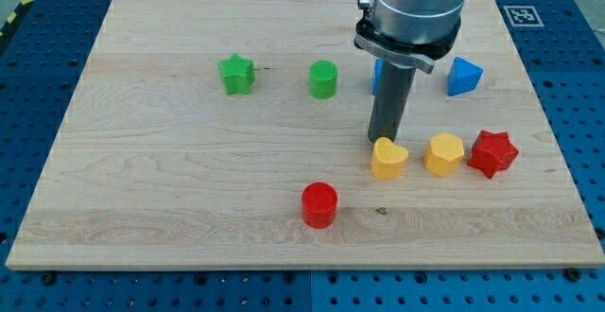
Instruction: Nudge the yellow hexagon along with red star a bit right
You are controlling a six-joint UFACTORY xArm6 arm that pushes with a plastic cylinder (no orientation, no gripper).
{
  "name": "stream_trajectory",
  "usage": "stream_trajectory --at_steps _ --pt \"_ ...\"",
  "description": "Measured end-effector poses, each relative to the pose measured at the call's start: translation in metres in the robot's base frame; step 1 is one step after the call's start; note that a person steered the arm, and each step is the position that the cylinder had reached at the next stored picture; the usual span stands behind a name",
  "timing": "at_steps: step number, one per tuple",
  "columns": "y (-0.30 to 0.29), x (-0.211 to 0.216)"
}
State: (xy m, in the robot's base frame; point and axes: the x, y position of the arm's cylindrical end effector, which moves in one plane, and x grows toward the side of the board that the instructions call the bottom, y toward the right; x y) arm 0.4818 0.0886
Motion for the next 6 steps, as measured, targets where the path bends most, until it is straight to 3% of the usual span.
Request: stream_trajectory --at_steps 2,4,6 --pt "0.001 0.027" --pt "0.047 0.030" --pt "0.038 0.042"
